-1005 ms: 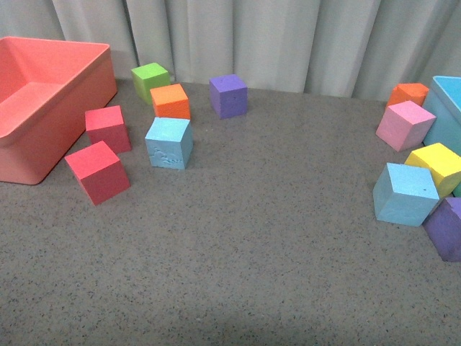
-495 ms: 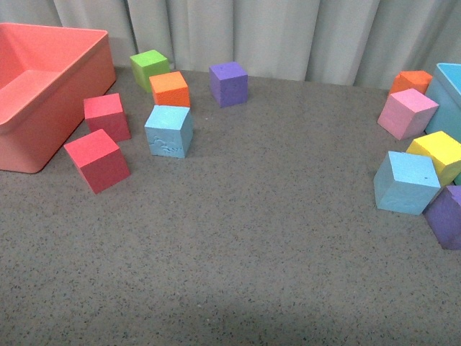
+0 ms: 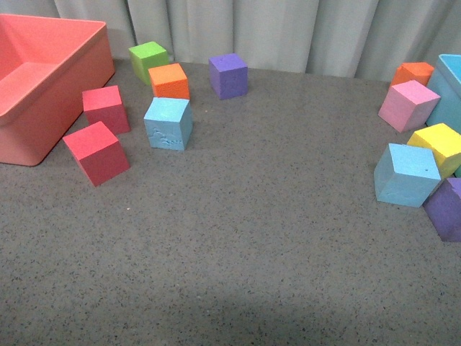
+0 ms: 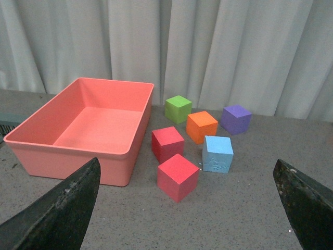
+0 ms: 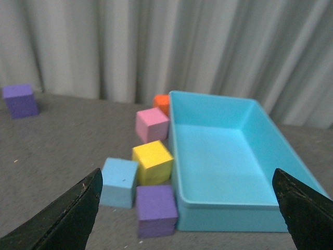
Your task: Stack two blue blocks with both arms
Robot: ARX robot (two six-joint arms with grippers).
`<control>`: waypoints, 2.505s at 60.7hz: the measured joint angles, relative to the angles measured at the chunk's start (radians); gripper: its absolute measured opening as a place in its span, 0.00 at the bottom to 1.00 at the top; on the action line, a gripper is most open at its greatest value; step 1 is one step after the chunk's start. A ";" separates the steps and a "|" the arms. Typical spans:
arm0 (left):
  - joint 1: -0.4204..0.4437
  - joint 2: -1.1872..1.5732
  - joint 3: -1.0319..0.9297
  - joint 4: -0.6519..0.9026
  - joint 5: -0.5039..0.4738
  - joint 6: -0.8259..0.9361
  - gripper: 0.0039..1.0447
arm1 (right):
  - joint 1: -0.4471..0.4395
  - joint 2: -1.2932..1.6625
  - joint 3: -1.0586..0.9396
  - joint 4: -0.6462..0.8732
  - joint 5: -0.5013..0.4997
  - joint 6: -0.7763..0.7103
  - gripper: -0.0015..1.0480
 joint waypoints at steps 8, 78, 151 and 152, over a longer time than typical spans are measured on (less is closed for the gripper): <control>0.000 0.000 0.000 0.000 0.001 0.000 0.94 | -0.001 0.379 0.107 0.175 -0.099 0.093 0.91; 0.000 0.000 0.000 0.000 0.002 0.000 0.94 | 0.023 1.662 1.020 -0.301 -0.114 0.365 0.91; 0.000 0.000 0.000 0.000 0.001 0.000 0.94 | 0.049 1.797 1.162 -0.353 -0.122 0.401 0.44; 0.000 0.000 0.000 0.000 0.001 0.000 0.94 | 0.052 1.796 1.165 -0.354 -0.125 0.401 0.44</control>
